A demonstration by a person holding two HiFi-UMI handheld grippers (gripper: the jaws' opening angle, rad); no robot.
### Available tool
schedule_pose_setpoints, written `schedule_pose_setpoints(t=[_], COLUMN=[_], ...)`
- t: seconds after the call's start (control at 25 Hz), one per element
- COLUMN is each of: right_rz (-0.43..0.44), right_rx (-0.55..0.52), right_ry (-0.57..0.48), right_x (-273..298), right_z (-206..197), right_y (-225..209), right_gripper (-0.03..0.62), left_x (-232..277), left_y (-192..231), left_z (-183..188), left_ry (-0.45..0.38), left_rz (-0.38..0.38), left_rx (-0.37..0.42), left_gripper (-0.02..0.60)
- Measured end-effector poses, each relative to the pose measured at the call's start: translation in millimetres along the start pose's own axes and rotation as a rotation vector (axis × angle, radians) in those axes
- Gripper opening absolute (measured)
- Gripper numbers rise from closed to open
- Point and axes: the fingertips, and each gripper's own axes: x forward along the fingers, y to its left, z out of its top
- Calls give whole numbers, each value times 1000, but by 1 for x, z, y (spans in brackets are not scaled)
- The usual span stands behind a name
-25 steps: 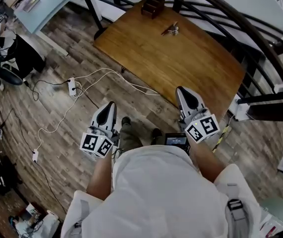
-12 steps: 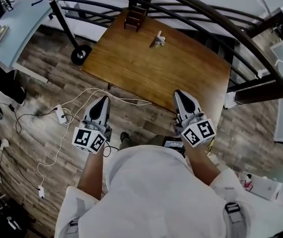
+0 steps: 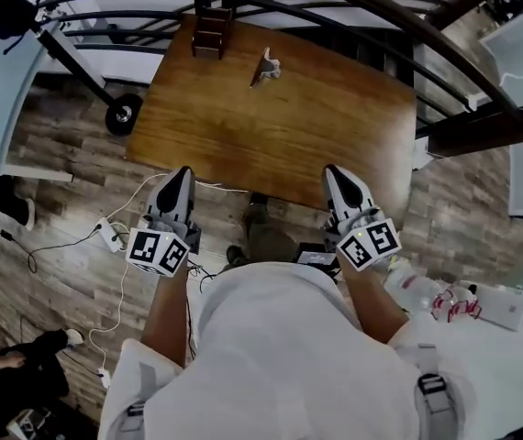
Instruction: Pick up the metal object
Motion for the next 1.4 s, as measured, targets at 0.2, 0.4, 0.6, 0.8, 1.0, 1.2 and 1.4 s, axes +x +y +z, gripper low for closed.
schedule_pose_setpoints(t=[0.2,0.4,0.6,0.8,1.0,1.2,1.4], right_rz=[8,42,85,150,216,139,23], right_rx=[38,58,99,202,396,595,693], right_ry=[-21,8,56,109,178,296,391], right_x=[59,118,167,208,259,294,323], right_z=[9,17,9,-12,-40,-73,-118], right_y=[-39,-85,-124,-146,-152,-182,-215], right_gripper=[25,25,25,26,29,112,127], left_x=[61,123,176,218,258,309,357], left_y=[17,40,58,71,102,127,144], left_z=[12,21,16,-2,-28,-77,-115], left_ry=[58,84,130,180,237,293,340], left_rz=[5,35,73,68,24,-56,-140], left_rx=[36,86,105,137,152,58,56], left_gripper=[8,8,8,8,8,8,8])
